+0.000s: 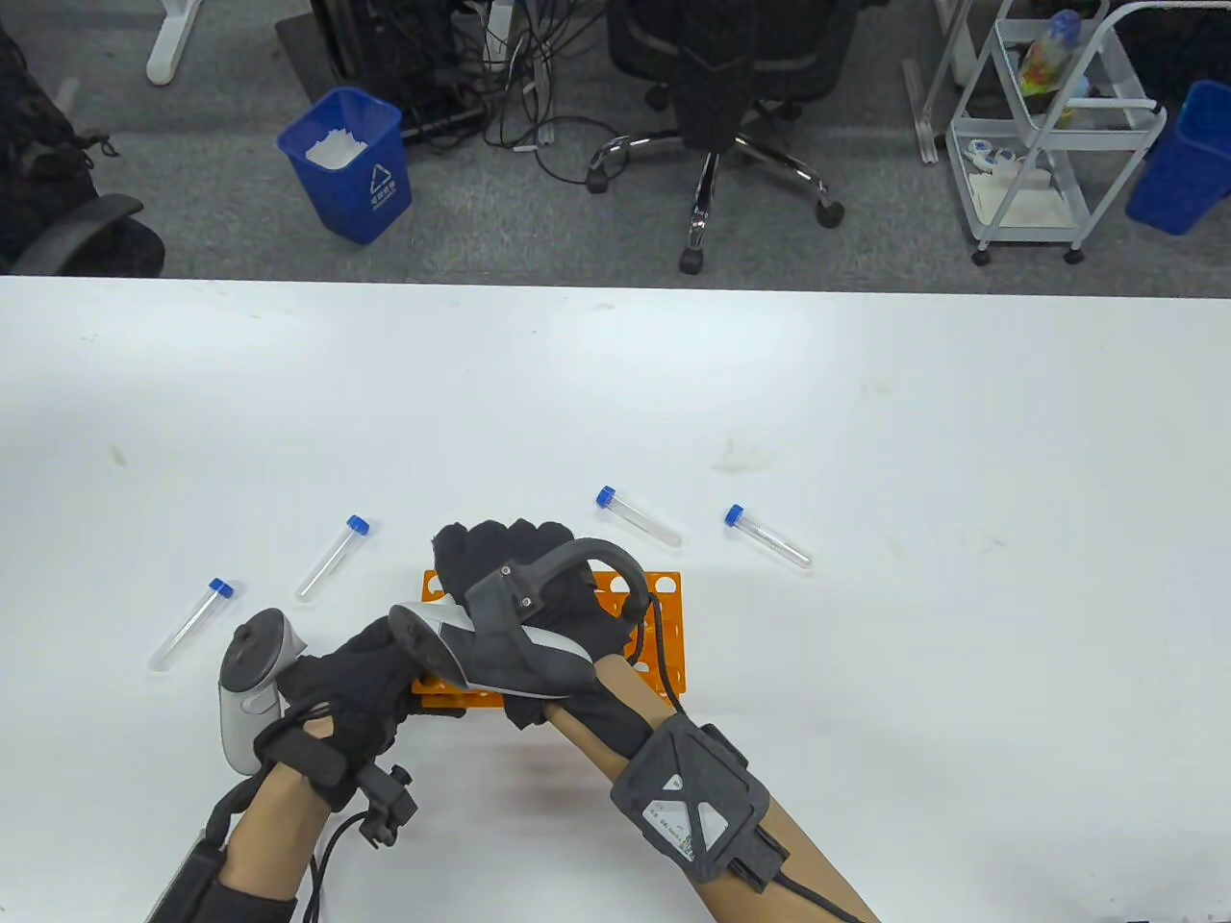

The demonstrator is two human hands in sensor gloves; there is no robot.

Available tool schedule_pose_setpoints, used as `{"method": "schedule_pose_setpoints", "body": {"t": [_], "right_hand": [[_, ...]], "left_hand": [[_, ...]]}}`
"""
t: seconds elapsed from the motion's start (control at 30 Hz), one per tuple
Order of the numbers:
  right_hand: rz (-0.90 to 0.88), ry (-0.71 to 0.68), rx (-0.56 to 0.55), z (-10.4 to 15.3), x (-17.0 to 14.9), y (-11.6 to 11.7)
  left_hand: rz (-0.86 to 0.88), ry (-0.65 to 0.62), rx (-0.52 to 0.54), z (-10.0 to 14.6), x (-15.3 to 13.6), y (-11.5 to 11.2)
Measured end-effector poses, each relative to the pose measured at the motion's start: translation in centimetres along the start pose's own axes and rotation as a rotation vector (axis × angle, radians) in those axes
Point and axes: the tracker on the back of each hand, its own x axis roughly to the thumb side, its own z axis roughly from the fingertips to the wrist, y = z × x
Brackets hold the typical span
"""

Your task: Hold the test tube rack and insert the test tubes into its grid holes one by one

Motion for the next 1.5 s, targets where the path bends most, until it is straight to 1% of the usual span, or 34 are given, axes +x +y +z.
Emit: {"method": "schedule_pose_setpoints", "body": {"t": [0.13, 0.37, 0.57, 0.7, 0.8, 0.87, 0.93, 1.0, 1.07, 1.13, 1.2, 1.23, 1.3, 1.37, 1.5], "right_hand": [[-0.005, 0.0, -0.003, 0.0, 0.0, 0.0], [-0.032, 0.009, 0.03, 0.2, -0.4, -0.2], [-0.075, 0.042, 0.011, 0.7, -1.7, -1.7], [-0.129, 0.105, -0.049, 1.2, -3.6, -3.4], [-0.183, 0.174, -0.09, 1.7, -6.0, -4.5], [-0.215, 0.227, -0.106, 2.0, -7.7, -4.7], [-0.245, 0.291, -0.111, 2.3, -9.9, -4.3], [-0.255, 0.356, -0.1, 2.4, -12.1, -3.3], [-0.254, 0.409, -0.077, 2.4, -14.1, -1.7], [-0.234, 0.445, -0.031, 2.4, -15.8, 0.3], [-0.197, 0.462, 0.039, 2.6, -17.4, 3.3], [-0.19, 0.459, 0.066, 2.6, -17.8, 4.2], [-0.163, 0.459, 0.168, 2.8, -19.0, 7.6], [-0.14, 0.46, 0.221, 2.9, -19.9, 10.2], [-0.105, 0.468, 0.303, 2.7, -21.1, 14.7]], "left_hand": [[0.006, -0.002, 0.0, 0.0, 0.0, -0.1], [0.008, 0.004, 0.011, 0.0, 0.0, -0.1], [0.012, 0.006, 0.015, 0.0, 0.0, -0.1], [0.012, 0.004, 0.017, 0.1, 0.1, 0.0], [0.015, 0.004, 0.022, 0.1, 0.1, 0.1], [0.017, 0.003, 0.024, 0.1, 0.2, 0.2], [0.02, 0.002, 0.024, 0.1, 0.2, 0.2], [0.022, 0.002, 0.024, 0.1, 0.3, 0.3], [0.023, 0.004, 0.025, 0.1, 0.3, 0.3], [0.021, 0.007, 0.027, 0.1, 0.3, 0.4], [0.018, 0.009, 0.031, 0.2, 0.3, 0.4], [0.017, 0.009, 0.034, 0.2, 0.3, 0.4], [0.015, 0.006, 0.045, 0.2, 0.4, 0.5], [0.026, 0.006, 0.045, 0.2, 0.4, 0.6], [0.031, 0.013, 0.051, 0.2, 0.3, 0.8]]}}
